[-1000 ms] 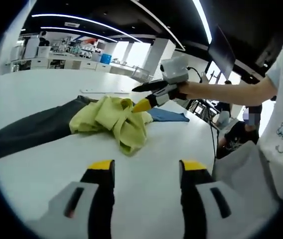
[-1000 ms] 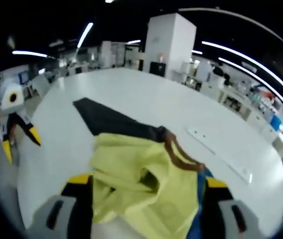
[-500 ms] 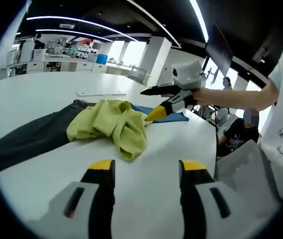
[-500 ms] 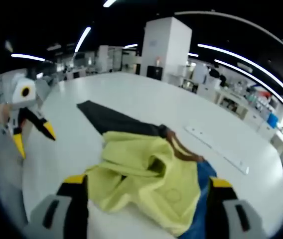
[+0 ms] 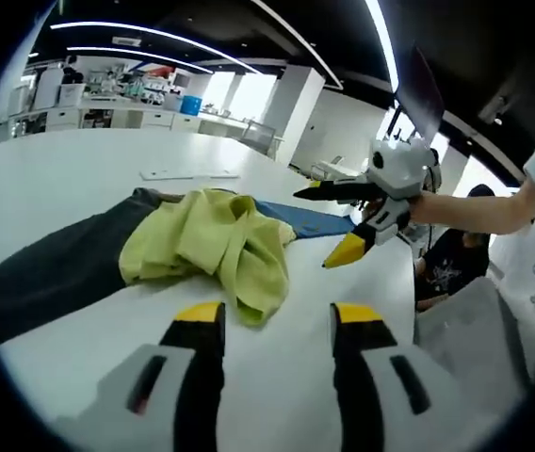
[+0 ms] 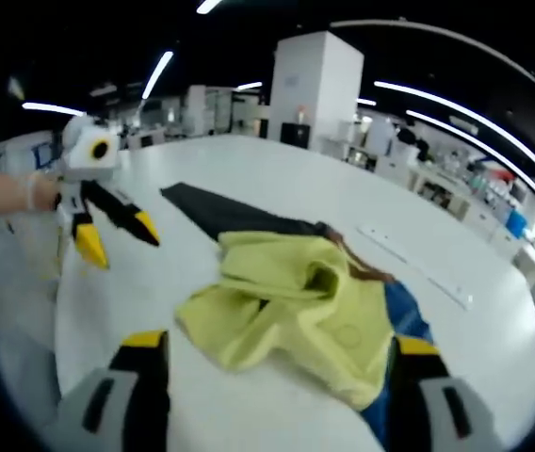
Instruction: Fold the garment on the visible template until the final outline fits inside the template.
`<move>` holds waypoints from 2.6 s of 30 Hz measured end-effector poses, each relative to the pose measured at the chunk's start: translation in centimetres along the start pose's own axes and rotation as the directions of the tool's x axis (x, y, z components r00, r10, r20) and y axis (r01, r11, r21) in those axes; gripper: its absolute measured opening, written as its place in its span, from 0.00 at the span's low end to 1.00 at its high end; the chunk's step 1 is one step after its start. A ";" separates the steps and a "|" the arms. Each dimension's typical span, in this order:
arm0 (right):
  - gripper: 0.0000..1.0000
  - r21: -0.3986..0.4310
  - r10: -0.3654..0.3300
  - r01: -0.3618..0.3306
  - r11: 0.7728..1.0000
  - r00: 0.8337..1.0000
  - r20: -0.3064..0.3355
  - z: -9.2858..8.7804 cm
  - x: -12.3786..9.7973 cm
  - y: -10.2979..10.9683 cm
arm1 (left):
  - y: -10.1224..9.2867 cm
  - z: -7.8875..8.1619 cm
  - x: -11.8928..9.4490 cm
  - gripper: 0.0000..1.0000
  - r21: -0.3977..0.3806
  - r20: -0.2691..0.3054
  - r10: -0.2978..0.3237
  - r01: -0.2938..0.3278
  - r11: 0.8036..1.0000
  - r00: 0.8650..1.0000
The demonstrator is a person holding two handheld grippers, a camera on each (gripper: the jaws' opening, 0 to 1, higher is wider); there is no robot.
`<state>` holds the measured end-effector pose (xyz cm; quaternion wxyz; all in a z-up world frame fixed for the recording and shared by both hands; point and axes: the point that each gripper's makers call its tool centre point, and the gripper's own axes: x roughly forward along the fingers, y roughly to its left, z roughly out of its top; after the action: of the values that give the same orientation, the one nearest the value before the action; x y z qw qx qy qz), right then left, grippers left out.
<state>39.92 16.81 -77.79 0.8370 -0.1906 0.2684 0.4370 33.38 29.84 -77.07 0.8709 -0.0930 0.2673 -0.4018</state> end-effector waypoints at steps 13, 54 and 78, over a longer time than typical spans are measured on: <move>0.93 0.015 0.026 -0.026 1.000 1.000 -0.004 -1.4 -0.9 2.3 | 2.0 1.6 2.3 0.38 0.050 -0.031 0.027 -0.025 0.998 0.999; 0.73 -0.002 0.108 -0.108 0.994 0.994 -0.021 -1.5 1.4 7.1 | 6.5 0.8 6.4 0.00 -0.264 -0.038 0.137 -0.142 0.954 0.990; 0.40 -0.172 0.150 -0.163 0.971 0.985 -0.083 -0.6 6.1 9.8 | 6.7 1.4 5.4 0.00 -0.261 -0.018 0.138 -0.138 0.956 0.990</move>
<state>34.46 25.69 -82.88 0.7697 -0.2581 0.2711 0.5171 41.36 30.16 -80.49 0.8769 -0.1881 0.3237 -0.3014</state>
